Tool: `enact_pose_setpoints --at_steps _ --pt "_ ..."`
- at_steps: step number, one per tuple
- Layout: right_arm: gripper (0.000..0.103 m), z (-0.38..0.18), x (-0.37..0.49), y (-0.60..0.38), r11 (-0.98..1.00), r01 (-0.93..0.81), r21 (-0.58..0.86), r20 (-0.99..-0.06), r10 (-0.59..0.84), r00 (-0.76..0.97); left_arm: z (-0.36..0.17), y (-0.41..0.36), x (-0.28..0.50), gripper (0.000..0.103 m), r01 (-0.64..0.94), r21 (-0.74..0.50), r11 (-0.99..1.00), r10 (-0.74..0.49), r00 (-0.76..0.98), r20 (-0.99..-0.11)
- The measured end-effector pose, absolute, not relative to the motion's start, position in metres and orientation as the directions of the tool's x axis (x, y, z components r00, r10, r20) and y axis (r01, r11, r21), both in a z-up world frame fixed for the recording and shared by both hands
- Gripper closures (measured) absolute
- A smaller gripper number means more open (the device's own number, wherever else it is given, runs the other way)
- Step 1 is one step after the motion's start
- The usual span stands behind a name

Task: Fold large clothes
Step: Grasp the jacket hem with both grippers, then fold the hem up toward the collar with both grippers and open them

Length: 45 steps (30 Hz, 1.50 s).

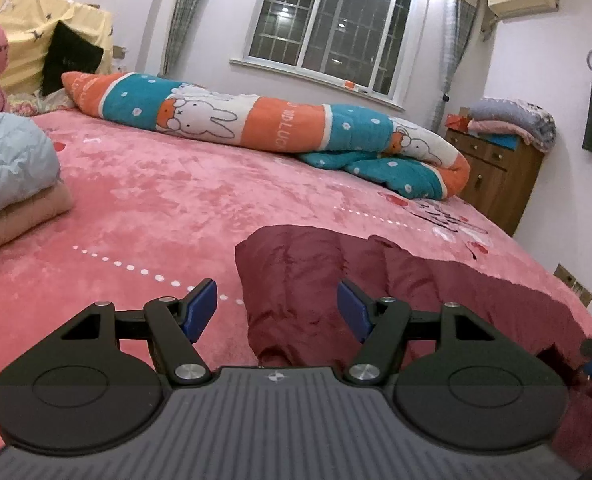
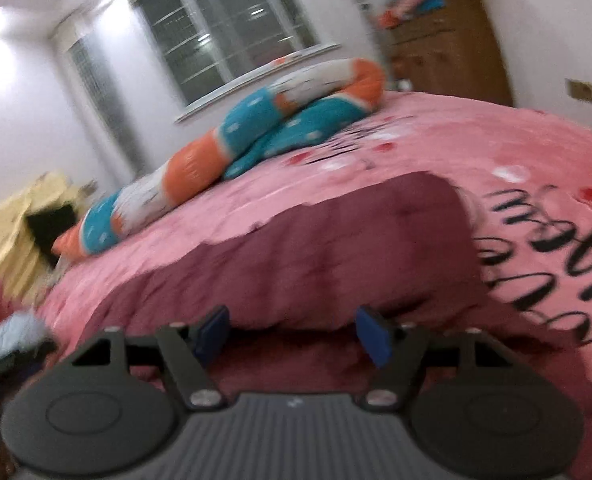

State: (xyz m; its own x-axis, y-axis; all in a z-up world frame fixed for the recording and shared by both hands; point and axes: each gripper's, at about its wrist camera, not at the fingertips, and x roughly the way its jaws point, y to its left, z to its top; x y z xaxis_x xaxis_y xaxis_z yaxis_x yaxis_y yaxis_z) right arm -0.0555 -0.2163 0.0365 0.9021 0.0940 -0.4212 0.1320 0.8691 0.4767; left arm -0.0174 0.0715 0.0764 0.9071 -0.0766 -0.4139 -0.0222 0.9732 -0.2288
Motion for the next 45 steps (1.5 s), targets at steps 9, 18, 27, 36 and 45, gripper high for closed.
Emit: enact_pose_setpoints --at_steps 9,18,27,36,45 --pt "0.030 0.017 -0.042 -0.265 0.781 0.201 0.592 -0.405 0.072 0.911 0.071 0.065 -0.021 0.022 -0.029 -0.163 0.986 -0.046 0.897 -0.440" --pt "0.047 0.015 -0.018 -0.249 0.839 0.131 0.527 -0.424 0.126 0.897 0.067 0.054 -0.029 0.022 -0.022 -0.095 0.995 -0.023 0.892 -0.452" --pt "0.096 0.026 -0.008 -0.242 0.868 0.076 0.491 -0.367 0.127 0.922 0.061 0.043 -0.027 0.020 -0.019 -0.035 0.999 0.000 0.880 -0.475" --pt "0.098 0.035 -0.003 -0.281 0.889 0.214 0.405 -0.358 -0.061 0.932 0.054 0.036 -0.025 0.015 0.002 0.014 1.000 0.005 0.877 -0.481" --pt "0.084 0.015 0.009 -0.281 0.885 0.238 0.402 -0.488 -0.013 0.873 0.059 0.034 -0.028 0.017 -0.022 0.037 0.999 0.037 0.877 -0.480"
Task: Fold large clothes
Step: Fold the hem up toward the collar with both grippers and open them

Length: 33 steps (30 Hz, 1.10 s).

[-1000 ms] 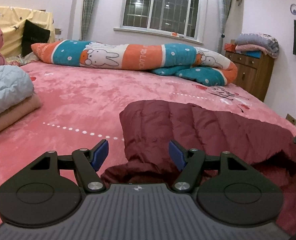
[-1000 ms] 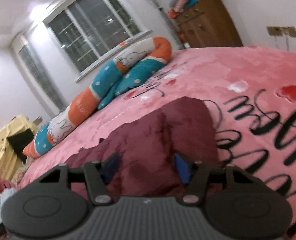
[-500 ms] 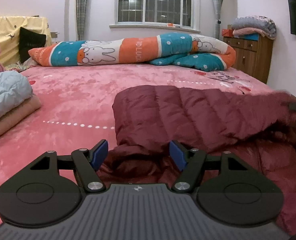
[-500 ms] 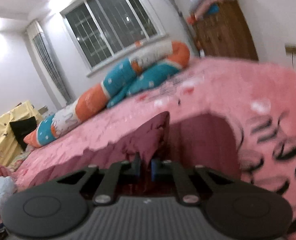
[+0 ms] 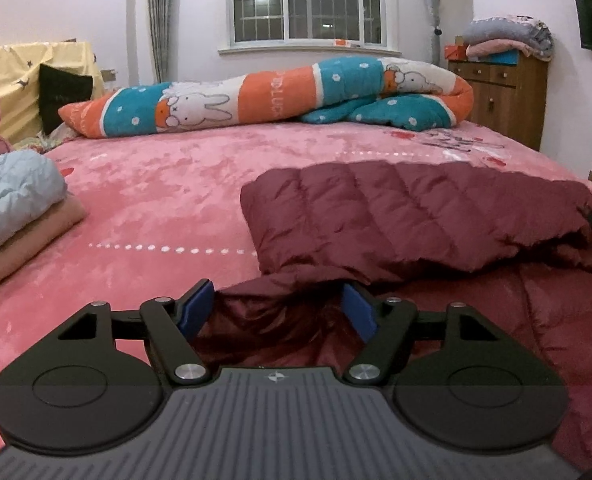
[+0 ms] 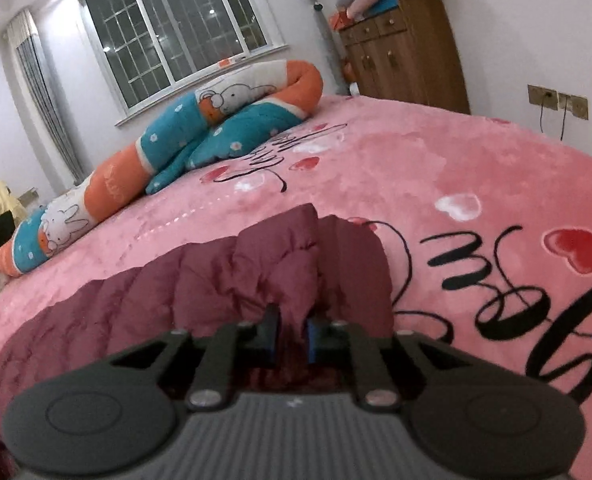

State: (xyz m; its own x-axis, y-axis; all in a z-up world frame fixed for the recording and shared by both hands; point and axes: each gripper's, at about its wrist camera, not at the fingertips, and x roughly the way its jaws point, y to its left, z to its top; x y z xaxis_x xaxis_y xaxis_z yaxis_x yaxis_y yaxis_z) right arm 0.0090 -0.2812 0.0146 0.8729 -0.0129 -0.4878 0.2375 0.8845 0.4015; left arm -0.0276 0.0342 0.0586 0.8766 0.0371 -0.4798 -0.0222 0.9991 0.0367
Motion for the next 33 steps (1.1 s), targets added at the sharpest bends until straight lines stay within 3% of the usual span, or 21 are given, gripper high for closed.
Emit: enact_pose_setpoints --at_steps 5,10,14,18,23,33 --pt "0.061 0.027 0.000 -0.289 0.864 0.247 0.438 -0.434 -0.037 0.900 0.075 0.025 -0.030 0.016 -0.012 0.044 0.999 0.031 0.897 -0.441" --pt "0.052 0.044 -0.011 -0.284 0.873 0.159 0.461 -0.291 -0.020 0.957 0.086 0.016 -0.018 0.016 -0.006 0.022 1.000 0.015 0.910 -0.415" --pt "0.050 0.050 -0.006 -0.269 0.889 0.009 0.457 -0.227 0.107 0.968 0.087 0.003 -0.002 0.017 0.008 0.021 1.000 0.001 0.912 -0.411" --pt "0.050 0.043 0.013 -0.252 0.900 -0.069 0.430 -0.286 0.208 0.935 0.082 -0.012 0.014 0.018 0.048 0.009 0.999 -0.040 0.903 -0.427" --pt "0.050 0.024 0.037 -0.251 0.901 -0.024 0.434 -0.407 0.220 0.887 0.066 -0.017 0.044 0.023 0.029 0.046 0.999 -0.004 0.876 -0.482" --pt "0.048 0.003 0.054 -0.228 0.931 -0.036 0.363 -0.499 0.227 0.836 0.036 0.001 0.080 0.017 -0.066 0.085 0.994 0.101 0.856 -0.508"
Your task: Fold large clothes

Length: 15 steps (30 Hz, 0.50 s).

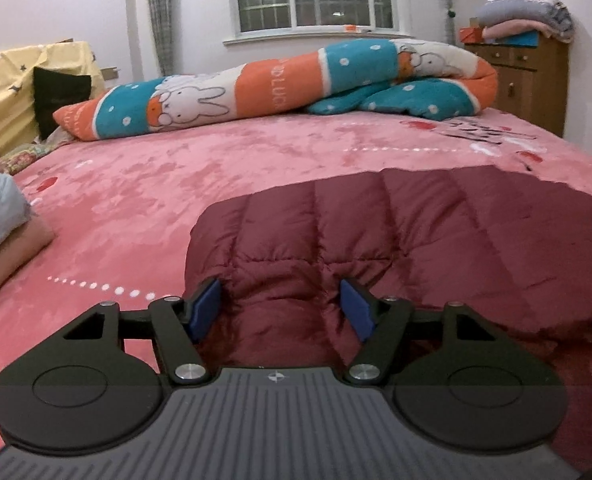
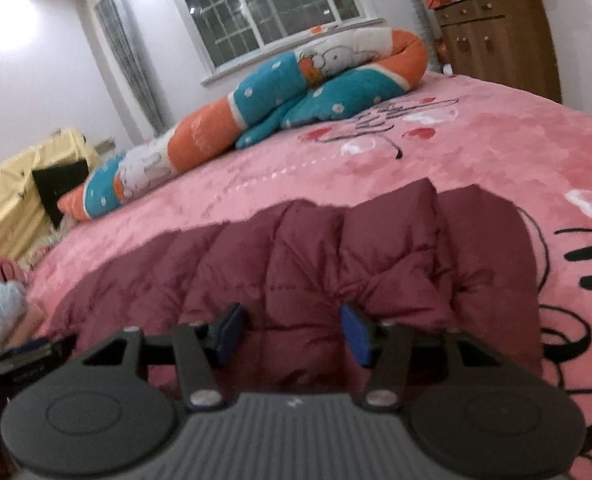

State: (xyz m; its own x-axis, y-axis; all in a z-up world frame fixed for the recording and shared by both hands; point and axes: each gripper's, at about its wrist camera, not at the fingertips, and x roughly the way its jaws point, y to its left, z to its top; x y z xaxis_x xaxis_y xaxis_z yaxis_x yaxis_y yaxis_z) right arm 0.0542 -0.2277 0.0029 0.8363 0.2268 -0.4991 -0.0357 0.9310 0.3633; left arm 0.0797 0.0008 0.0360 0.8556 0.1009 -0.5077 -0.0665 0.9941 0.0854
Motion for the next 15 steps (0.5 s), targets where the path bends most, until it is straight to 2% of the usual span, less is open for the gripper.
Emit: enact_pose_setpoints --at_steps 9,15 --pt "0.048 -0.016 0.063 -0.221 0.946 -0.033 0.323 -0.531 0.211 0.821 0.020 0.005 0.097 0.007 -0.089 0.097 0.991 0.127 0.849 -0.513" --pt "0.048 -0.016 0.061 -0.218 0.952 -0.033 0.305 -0.531 0.198 0.824 0.021 0.009 0.102 0.007 -0.091 0.113 0.989 0.136 0.847 -0.514"
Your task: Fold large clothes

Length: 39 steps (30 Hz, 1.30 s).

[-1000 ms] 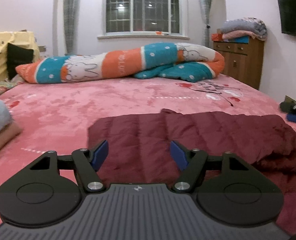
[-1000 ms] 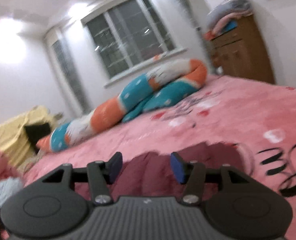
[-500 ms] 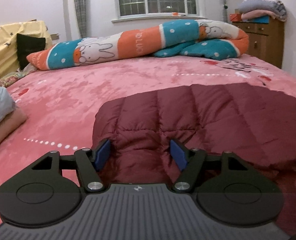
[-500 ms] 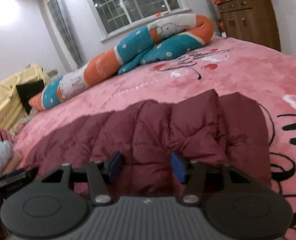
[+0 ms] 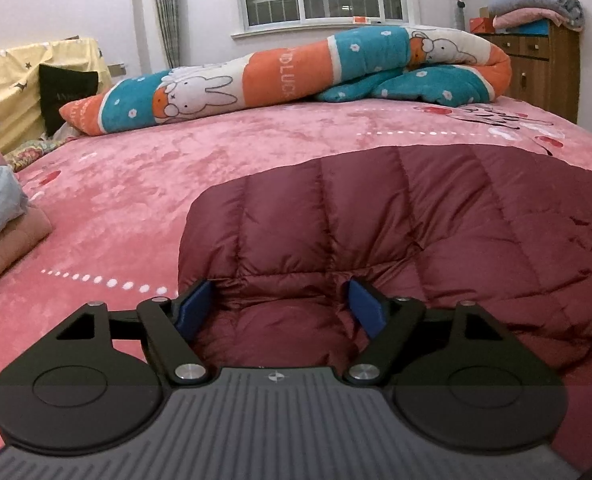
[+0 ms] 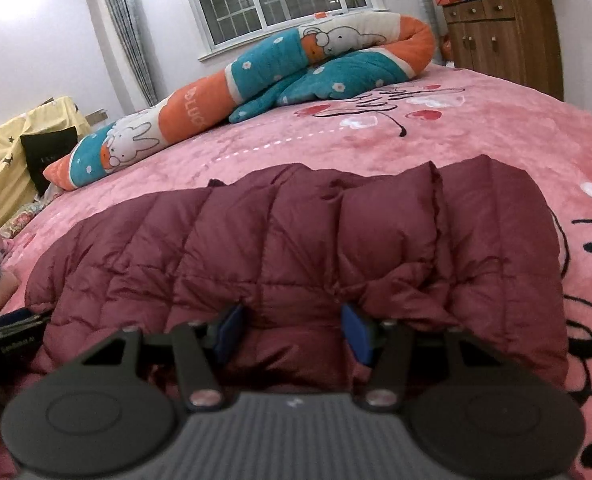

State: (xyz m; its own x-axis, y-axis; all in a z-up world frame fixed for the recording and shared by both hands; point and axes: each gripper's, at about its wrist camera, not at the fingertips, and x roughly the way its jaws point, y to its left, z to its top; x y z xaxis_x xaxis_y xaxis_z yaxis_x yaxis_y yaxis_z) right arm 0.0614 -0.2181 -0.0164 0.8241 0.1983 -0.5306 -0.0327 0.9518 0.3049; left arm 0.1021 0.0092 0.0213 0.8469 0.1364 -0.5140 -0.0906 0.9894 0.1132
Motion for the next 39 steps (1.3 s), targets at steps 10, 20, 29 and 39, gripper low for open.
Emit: enact_pose_setpoints --at_steps 10,20,29,39 --pt "0.033 -0.004 0.052 -0.210 0.959 -0.031 0.282 -0.515 0.179 0.838 0.044 0.011 0.065 0.013 -0.087 0.094 0.992 0.122 0.871 -0.476" --pt "0.018 0.024 0.020 -0.194 0.988 -0.035 0.149 -0.473 0.102 0.875 0.084 0.026 0.000 0.011 -0.093 0.086 0.992 0.122 0.884 -0.451" --pt "0.017 0.046 -0.013 -0.191 0.993 -0.019 0.116 -0.449 0.069 0.891 0.104 0.038 -0.059 0.007 -0.095 0.085 0.992 0.123 0.881 -0.457" --pt "0.017 0.056 -0.063 -0.189 0.995 -0.011 0.099 -0.457 0.055 0.888 0.107 0.053 -0.121 0.004 -0.094 0.070 0.993 0.116 0.869 -0.481"
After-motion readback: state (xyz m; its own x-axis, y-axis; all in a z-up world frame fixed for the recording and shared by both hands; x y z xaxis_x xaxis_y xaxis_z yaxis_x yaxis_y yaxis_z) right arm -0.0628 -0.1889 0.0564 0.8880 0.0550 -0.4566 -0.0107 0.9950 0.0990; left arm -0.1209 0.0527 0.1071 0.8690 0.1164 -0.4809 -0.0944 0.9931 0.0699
